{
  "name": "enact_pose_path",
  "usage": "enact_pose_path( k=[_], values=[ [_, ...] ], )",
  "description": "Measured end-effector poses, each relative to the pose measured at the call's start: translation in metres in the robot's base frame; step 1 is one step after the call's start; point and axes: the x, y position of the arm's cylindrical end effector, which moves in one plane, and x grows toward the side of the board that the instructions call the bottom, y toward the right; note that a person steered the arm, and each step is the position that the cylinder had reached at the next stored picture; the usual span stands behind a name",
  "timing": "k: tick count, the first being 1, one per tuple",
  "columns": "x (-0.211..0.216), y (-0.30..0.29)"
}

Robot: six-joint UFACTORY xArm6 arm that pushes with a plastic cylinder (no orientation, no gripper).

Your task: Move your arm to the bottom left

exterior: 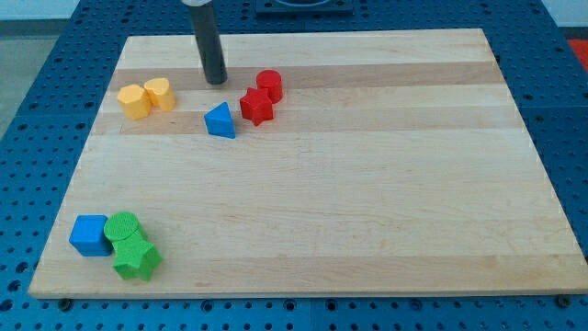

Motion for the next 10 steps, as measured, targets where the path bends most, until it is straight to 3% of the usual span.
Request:
enact_pose_path(
  k=[5,7,8,9,10],
  values=[
    [0.136,-0.112],
    [0.216,-0.16],
    [0.216,-0.16],
    [0.243,-0.16],
    [0.31,-0.159]
  ],
)
